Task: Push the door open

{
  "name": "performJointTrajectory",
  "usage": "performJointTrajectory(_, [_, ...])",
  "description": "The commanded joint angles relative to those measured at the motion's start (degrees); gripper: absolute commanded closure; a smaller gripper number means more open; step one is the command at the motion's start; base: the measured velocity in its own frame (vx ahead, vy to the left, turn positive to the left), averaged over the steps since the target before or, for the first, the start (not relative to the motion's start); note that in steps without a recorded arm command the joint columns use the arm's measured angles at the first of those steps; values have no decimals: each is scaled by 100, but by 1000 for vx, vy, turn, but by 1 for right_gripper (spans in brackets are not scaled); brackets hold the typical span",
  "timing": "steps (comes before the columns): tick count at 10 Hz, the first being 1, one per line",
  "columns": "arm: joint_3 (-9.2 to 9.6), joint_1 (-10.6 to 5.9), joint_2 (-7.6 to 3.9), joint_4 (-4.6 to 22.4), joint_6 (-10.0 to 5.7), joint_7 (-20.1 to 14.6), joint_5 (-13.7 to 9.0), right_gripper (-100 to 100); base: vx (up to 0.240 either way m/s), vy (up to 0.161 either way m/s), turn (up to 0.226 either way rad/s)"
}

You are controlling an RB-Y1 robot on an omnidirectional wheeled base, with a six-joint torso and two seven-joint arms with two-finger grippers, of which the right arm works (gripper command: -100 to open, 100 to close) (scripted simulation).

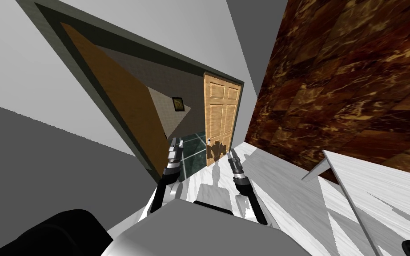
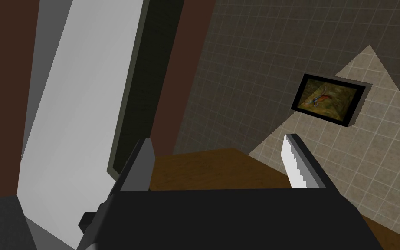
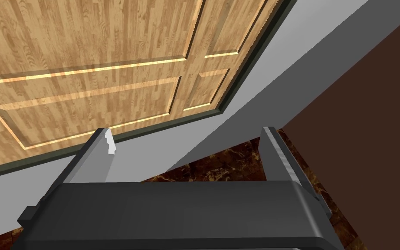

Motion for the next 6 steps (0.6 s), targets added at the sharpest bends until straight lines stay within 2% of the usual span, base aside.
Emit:
performJointTrajectory(1, [105, -76, -27, 217, -36, -33, -20, -100, 97, -7, -6])
performJointTrajectory(6, [440, -311, -88, 891, -143, -124, -74, -100, 102, 2, -9])
